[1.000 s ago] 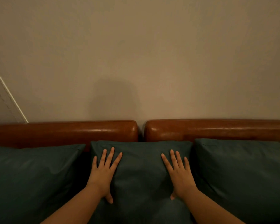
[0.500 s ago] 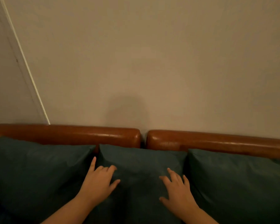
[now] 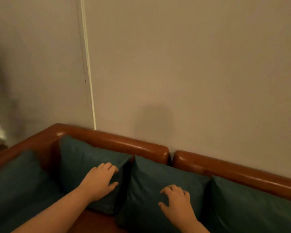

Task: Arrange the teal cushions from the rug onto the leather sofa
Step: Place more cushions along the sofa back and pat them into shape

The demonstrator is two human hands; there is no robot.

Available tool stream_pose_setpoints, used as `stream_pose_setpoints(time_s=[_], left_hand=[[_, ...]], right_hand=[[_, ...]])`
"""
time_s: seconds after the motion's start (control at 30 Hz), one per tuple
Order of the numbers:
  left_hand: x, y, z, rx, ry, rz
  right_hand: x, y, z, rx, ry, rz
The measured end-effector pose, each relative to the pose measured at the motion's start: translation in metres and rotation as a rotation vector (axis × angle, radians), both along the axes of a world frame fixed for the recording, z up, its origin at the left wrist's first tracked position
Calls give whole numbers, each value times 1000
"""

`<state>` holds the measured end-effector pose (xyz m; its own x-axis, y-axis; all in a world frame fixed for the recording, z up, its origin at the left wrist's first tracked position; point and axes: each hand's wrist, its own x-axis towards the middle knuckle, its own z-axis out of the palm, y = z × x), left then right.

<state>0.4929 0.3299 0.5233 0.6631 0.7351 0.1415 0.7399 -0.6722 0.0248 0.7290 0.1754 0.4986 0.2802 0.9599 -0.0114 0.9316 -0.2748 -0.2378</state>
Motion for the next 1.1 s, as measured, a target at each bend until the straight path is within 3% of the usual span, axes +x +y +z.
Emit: stream_pose_setpoints(time_s=[0.2,0.43,0.73,1.1], left_hand=[[-84,53,-14,-126,43,125],[-145,195,-51,-185,74,112],[-151,323,-115,-222,302,105],[-122,398,-149,-317,342,96]], right_hand=[[-66,63,-9,24,14,41],[-142,210,-53,-52,24,-2],[-163,334,-119,-363,-43,-74],[-127,402,-136,-472,-87,-86]])
